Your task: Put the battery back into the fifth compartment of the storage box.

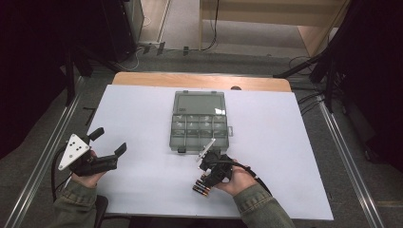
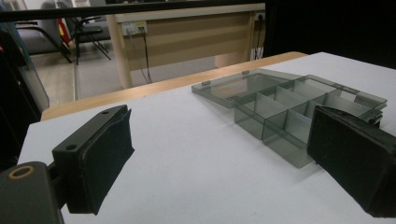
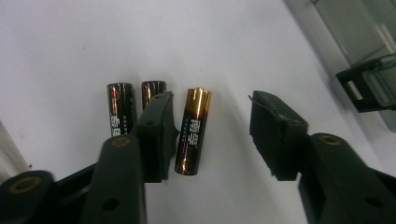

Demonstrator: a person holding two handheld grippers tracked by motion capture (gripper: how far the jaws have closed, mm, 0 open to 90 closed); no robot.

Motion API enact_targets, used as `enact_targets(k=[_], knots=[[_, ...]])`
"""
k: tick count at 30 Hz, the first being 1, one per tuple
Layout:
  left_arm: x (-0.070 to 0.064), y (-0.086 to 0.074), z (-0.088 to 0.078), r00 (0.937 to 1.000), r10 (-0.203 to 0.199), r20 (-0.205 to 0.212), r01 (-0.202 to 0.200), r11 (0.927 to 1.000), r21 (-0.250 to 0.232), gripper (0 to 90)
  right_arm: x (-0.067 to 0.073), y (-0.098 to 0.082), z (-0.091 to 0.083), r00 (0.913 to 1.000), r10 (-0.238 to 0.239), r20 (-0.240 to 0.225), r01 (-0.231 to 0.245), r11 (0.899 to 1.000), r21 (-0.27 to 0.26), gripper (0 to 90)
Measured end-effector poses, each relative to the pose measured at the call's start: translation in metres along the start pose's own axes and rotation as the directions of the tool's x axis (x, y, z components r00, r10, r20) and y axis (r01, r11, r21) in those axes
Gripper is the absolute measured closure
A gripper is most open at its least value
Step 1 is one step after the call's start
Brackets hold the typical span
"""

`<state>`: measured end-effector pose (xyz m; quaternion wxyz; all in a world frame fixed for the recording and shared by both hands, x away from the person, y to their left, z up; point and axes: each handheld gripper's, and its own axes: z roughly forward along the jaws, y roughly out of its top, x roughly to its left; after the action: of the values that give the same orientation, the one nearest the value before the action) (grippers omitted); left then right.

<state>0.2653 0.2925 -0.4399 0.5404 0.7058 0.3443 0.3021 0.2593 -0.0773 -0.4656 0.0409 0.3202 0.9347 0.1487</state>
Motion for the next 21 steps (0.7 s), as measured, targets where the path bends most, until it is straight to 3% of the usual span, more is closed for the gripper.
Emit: enact_targets(k=[9,11,14,21], knots=[[0.0,0.0,0.0,1.0,-0.002,-0.002,0.002,1.0,-0.004,7.1,0.0,0.002,0.008,0.9999,-0.003,-0.015,0.004,0.998,0.062,63.8],[0.0,0.0,-0.001,1.0,-0.001,0.005,0.001,1.0,-0.01,7.0,0.002,0.003,0.012,1.0,-0.004,-0.009,0.004,0.995,0.097,71.2],[0.0,0.0,0.0,1.0,-0.004,0.004,0.004,0.9999,-0.011,7.1,0.003,0.003,0.012,1.0,-0.001,-0.006,0.002,0.995,0.097,76.5],[0.0,0.001,0.0,1.0,-0.005,0.005,0.005,0.9999,-0.012,7.0,0.002,0.003,0.012,0.9999,0.011,-0.01,-0.01,0.995,0.102,77.5]])
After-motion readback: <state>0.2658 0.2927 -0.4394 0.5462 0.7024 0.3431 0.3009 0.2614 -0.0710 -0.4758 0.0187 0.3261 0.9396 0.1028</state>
